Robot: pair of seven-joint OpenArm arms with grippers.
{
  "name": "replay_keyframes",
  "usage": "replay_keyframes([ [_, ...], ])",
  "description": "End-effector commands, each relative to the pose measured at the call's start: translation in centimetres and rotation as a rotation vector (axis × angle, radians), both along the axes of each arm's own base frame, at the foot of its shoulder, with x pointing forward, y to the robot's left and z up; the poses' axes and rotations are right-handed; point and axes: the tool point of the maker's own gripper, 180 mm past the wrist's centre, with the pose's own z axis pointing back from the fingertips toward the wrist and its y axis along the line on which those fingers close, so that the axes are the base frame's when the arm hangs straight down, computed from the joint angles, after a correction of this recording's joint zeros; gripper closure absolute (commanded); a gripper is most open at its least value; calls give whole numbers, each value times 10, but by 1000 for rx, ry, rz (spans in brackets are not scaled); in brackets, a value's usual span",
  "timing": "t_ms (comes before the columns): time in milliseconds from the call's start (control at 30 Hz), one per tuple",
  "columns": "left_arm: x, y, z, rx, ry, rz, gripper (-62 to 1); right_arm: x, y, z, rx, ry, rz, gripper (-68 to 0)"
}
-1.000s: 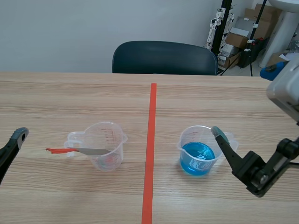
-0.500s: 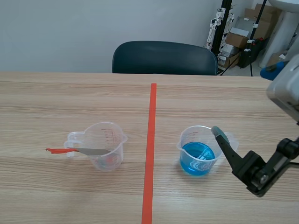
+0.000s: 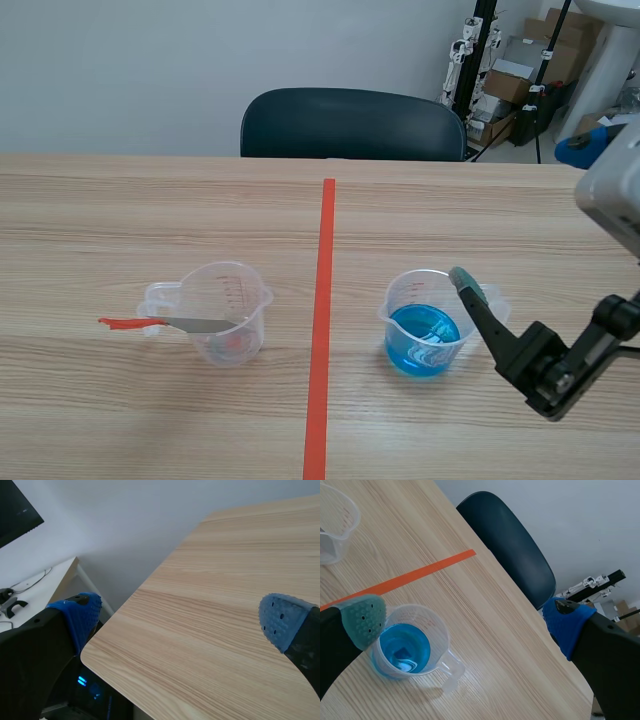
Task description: Do the redox reaction experiment. lift the metal plate out of the left beaker
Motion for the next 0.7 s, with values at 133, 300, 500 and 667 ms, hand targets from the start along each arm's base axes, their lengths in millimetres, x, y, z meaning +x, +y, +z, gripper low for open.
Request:
replay_keyframes([
  [133, -5, 8, -9, -29, 20, -41, -623, 5, -1, 14, 7, -55, 2, -679],
  [300, -1, 5, 1, -1, -19, -89, -623, 8, 0, 19, 8, -77, 4, -679],
  [500, 28, -66, 53, 12, -156, -570, -623, 9, -1, 22, 10, -91, 7, -679],
  [667, 49, -119, 74, -45, -118, -877, -623, 9, 6, 33, 38, -142, 46, -679],
])
